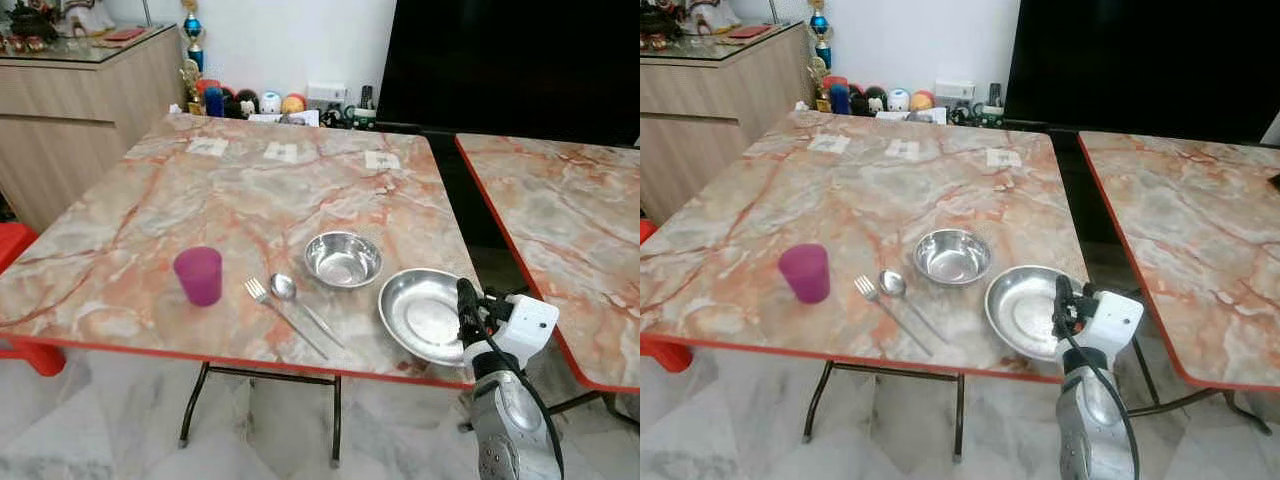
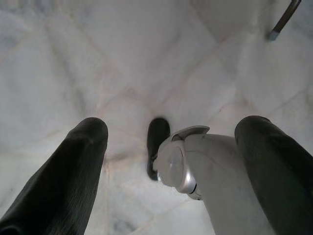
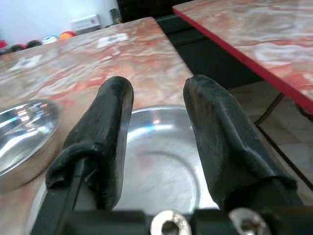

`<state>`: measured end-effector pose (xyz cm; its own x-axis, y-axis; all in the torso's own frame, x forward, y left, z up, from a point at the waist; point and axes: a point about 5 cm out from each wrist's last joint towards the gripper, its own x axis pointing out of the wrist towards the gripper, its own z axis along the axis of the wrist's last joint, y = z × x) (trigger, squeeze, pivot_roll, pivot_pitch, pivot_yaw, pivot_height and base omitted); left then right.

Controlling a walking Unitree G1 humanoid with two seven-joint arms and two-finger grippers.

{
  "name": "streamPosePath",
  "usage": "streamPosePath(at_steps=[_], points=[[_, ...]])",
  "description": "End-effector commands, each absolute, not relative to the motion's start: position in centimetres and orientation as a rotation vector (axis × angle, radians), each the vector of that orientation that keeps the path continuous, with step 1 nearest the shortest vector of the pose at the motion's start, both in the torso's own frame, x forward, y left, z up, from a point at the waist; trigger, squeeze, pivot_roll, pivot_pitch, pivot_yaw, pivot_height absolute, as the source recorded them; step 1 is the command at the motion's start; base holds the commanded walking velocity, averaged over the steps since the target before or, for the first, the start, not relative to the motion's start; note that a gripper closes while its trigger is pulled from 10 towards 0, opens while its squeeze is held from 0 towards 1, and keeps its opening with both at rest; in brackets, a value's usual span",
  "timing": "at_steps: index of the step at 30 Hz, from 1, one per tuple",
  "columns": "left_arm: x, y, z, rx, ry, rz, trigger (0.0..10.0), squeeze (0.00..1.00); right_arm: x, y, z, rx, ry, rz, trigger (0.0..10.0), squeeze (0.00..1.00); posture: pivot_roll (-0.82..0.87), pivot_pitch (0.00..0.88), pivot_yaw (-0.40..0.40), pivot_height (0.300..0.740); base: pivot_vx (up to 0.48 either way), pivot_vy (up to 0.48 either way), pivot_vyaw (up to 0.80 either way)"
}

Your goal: Setting the table

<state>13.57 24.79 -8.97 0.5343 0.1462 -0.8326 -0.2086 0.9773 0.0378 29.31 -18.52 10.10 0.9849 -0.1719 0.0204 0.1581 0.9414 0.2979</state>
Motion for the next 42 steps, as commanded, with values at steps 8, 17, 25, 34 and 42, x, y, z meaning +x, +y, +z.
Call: streamPosePath(at_steps=[8, 17, 25, 34, 42], points=[[12.8, 24.4, -9.3, -0.078, 1.010, 0.215, 10.0, 0.00, 28.8, -18.9, 9.9, 0.308, -0.033, -0.209, 10.0, 0.00, 0.01, 0.000, -0.071, 0.740, 0.000, 0.000, 0.00], [12.8, 24.3, -9.4, -0.075, 1.012, 0.207, 10.0, 0.00, 28.2, -21.0, 9.6, 0.355, -0.015, -0.341, 10.0, 0.00, 0.01, 0.000, -0.073, 0.740, 0.000, 0.000, 0.00], [12.6, 23.7, -9.6, -0.064, 1.018, 0.190, 10.0, 0.00, 26.4, -22.0, 8.7, 0.432, 0.079, -0.409, 10.0, 0.00, 0.00, 0.000, -0.071, 0.740, 0.000, 0.000, 0.00], [12.7, 23.2, -9.6, -0.046, 1.018, 0.163, 10.0, 0.00, 26.9, -21.4, 8.2, 0.555, 0.128, -0.345, 10.0, 0.00, 0.00, 0.000, -0.067, 0.740, 0.000, 0.000, 0.00], [11.9, 23.9, -9.7, -0.033, 1.027, 0.167, 10.0, 0.00, 27.3, -21.4, 8.1, 0.609, 0.155, -0.336, 10.0, 1.00, 0.01, 0.000, -0.064, 0.740, 0.000, 0.000, 0.00]])
